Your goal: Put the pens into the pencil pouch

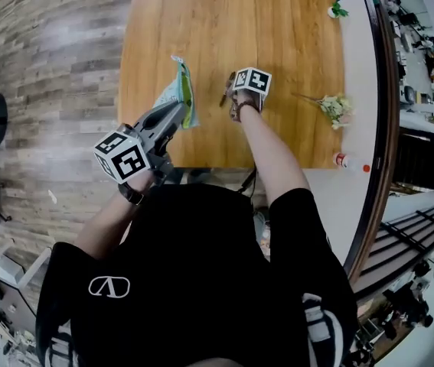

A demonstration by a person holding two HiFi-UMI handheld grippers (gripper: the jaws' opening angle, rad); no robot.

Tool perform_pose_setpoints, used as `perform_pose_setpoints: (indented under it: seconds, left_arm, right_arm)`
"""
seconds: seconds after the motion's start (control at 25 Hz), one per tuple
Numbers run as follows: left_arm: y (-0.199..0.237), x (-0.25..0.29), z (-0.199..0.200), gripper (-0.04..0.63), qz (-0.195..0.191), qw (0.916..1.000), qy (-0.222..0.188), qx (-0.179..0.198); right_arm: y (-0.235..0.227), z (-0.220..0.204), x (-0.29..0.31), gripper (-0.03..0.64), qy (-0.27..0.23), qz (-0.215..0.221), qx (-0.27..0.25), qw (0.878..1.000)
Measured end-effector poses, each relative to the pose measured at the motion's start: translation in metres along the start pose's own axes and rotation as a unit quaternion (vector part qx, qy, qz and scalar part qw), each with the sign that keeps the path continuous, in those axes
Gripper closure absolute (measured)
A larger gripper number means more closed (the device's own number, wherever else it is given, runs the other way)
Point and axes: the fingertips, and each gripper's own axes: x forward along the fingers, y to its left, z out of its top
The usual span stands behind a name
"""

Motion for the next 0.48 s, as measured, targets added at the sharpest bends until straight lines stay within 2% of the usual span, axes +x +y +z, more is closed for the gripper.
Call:
perform_pose_setpoints:
  seconds: [0.16, 0.32, 0.44, 0.48]
  left_arm:
    - [0.009, -0.002, -0.002, 0.580, 0.009, 0.9999, 0.000, -0.008]
    - [0.018, -0.006, -0.008, 0.580, 0.017, 0.9996, 0.003, -0.021]
    - [0.022, -0.007, -0.010, 0.580, 0.021, 0.9994, 0.004, -0.026]
    - [0.023, -0.008, -0.011, 0.580, 0.022, 0.9994, 0.005, -0.027]
  right_arm:
    - [-0.013, -0.003, 0.027, 0.482, 0.045, -0.016, 0.022, 0.999]
    - [-0.016, -0.011, 0.047, 0.482, 0.082, -0.013, 0.058, 0.995]
    - [-0.022, -0.018, 0.055, 0.509, 0.097, -0.025, 0.061, 0.993]
    - [-0.025, -0.019, 0.057, 0.539, 0.100, -0.032, 0.054, 0.993]
